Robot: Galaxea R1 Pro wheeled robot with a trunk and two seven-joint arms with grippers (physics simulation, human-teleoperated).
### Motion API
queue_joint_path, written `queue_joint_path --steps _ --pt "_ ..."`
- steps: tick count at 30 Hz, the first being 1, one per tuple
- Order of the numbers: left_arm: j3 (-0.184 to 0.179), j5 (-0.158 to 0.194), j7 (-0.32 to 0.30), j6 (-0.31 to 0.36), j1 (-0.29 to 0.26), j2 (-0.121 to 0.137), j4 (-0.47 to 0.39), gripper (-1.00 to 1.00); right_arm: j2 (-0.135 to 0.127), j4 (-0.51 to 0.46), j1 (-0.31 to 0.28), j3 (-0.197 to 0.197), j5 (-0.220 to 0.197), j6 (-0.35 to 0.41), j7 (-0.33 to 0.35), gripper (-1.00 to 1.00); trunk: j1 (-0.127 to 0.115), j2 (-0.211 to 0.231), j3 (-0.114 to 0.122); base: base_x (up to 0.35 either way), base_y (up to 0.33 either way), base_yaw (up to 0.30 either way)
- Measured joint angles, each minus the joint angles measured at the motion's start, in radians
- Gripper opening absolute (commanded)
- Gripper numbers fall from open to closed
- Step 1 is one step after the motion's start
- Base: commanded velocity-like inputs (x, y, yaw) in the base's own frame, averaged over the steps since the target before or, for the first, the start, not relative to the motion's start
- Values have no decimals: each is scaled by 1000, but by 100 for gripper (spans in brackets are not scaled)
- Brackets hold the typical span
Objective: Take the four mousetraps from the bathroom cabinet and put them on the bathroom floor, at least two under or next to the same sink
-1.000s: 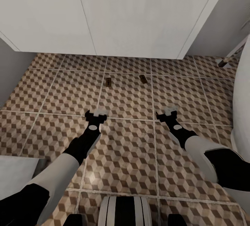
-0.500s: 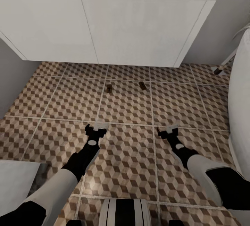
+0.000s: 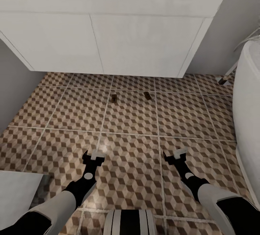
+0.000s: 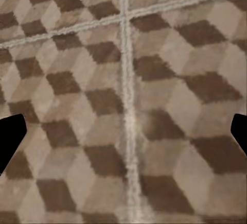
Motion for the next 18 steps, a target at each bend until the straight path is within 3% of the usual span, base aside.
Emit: queue_joint_path --steps 14,18 --pt "2 3 0 -256 1 -1 288 100 0 0 79 -1 -1 -46 -1 100 -6 3 54 0 0 0" --pt "3 4 0 -317 4 0 324 100 0 0 105 -1 0 -53 -1 100 -8 4 70 0 0 0"
